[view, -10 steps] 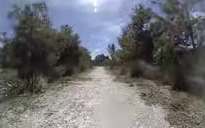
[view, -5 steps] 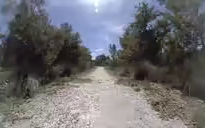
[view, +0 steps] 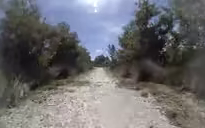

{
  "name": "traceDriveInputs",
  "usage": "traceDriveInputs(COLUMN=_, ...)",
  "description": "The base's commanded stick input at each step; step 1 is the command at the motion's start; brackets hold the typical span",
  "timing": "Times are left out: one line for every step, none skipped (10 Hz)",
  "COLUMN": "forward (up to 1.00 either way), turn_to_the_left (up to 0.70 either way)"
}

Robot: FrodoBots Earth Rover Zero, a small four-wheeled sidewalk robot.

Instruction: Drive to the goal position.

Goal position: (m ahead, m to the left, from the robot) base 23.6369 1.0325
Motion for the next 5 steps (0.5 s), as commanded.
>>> traceDriveInputs(forward=0.7, turn_to_the_left=0.0)
traceDriveInputs(forward=0.7, turn_to_the_left=0.0)
traceDriveInputs(forward=0.7, turn_to_the_left=0.0)
traceDriveInputs(forward=0.7, turn_to_the_left=0.0)
traceDriveInputs(forward=0.7, turn_to_the_left=0.0)
